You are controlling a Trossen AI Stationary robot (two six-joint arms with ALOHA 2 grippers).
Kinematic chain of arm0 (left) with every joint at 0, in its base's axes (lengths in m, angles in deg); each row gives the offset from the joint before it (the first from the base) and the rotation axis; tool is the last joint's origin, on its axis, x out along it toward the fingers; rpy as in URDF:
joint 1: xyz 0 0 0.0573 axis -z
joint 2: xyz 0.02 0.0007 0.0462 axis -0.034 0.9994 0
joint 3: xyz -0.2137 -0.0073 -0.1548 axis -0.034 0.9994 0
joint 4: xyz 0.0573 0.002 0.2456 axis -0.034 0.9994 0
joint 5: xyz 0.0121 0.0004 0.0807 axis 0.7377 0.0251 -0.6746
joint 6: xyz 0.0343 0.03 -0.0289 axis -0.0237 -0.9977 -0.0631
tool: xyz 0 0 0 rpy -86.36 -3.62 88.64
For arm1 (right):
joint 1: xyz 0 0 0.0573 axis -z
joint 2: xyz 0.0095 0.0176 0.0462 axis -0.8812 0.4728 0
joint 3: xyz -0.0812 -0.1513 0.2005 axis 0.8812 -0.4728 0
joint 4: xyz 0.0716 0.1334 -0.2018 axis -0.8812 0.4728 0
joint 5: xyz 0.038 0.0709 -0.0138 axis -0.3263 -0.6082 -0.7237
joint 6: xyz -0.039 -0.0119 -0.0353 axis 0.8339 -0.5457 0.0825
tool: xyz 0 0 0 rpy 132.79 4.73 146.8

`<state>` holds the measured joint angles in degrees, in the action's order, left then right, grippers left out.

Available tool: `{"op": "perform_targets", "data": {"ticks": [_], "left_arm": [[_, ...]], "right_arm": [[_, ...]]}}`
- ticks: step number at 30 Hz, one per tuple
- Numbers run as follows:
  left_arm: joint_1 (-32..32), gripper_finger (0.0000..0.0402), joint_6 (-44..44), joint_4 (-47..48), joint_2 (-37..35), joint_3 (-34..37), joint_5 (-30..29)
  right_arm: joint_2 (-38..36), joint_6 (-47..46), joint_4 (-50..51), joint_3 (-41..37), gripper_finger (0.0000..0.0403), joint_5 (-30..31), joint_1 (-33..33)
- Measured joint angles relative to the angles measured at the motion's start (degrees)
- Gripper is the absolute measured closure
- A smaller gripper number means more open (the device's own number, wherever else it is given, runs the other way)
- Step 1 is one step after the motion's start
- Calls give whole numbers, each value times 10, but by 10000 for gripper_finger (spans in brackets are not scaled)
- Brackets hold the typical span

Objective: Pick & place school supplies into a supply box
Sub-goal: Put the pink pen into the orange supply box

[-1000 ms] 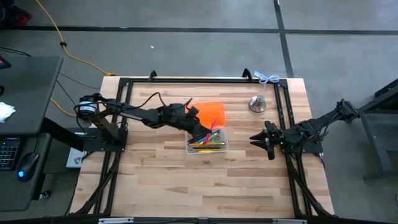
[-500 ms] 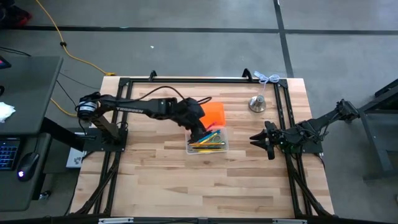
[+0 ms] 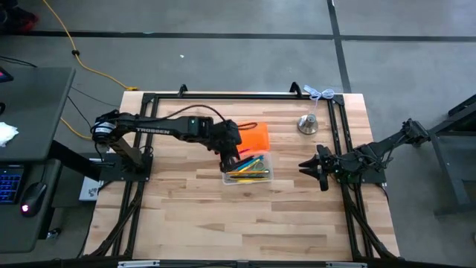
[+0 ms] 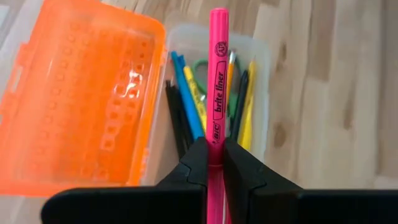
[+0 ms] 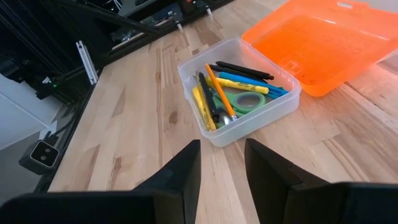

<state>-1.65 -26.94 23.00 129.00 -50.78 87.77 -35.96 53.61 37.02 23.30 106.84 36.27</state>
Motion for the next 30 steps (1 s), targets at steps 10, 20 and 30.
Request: {"op": "perform_targets", "data": {"ticks": [10, 20, 30], "left_arm": [[49, 346, 9, 1, 52, 0, -34], [59, 346, 16, -3, 76, -8, -46], [59, 346, -62, 92, 165, -152, -74]], "right_arm": [[0, 0, 4, 0, 300, 2, 0], [0, -2, 4, 0, 300, 2, 0], [0, -3, 2, 0, 300, 1, 0]]}}
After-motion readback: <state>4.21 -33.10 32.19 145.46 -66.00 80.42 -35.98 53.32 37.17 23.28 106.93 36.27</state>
